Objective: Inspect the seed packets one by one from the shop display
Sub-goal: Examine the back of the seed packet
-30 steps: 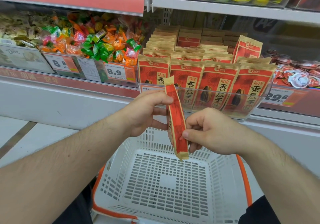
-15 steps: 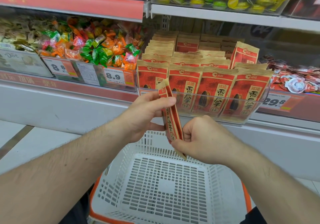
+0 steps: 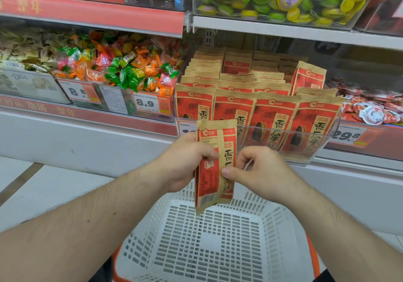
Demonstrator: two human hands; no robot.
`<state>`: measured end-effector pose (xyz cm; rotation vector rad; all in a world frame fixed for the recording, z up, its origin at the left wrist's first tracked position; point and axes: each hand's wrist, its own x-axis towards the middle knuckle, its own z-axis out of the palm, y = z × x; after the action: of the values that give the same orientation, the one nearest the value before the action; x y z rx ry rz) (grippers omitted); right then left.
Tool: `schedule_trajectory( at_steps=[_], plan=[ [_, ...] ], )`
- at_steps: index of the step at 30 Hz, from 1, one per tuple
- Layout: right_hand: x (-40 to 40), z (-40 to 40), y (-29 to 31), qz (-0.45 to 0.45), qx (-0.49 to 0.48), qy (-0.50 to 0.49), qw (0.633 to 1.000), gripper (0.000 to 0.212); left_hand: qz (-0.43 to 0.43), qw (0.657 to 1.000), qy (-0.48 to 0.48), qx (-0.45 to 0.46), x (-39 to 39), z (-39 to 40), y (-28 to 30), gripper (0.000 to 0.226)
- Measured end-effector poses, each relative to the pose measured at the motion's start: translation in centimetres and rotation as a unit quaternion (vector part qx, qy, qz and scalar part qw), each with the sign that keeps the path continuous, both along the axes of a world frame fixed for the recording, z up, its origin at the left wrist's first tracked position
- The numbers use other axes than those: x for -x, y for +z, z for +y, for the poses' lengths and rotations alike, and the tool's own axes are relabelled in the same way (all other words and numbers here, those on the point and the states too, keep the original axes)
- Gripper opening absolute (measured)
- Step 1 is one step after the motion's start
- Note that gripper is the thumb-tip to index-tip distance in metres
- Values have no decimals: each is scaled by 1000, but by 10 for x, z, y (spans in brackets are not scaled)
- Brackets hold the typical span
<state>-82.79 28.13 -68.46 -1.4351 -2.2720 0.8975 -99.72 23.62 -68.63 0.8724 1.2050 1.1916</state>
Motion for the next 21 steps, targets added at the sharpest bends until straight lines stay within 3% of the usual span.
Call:
schedule_trajectory(
  at_steps=[4,10,16,21],
  plan=[
    [-1,1,-3,55,3,-28,998,35,-33,999,5,1,2,1,0,34],
    [1,0,5,280,68,-26,957,5,-72,997,-41,5,4,0,4,29],
    [0,-4,8,339,106,-26,935,20,-98,994,-41,15,3,0,6,59],
    [0,-3,10,368,127,-35,920,26,-108,993,-44,29,1,-1,6,60]
  ],
)
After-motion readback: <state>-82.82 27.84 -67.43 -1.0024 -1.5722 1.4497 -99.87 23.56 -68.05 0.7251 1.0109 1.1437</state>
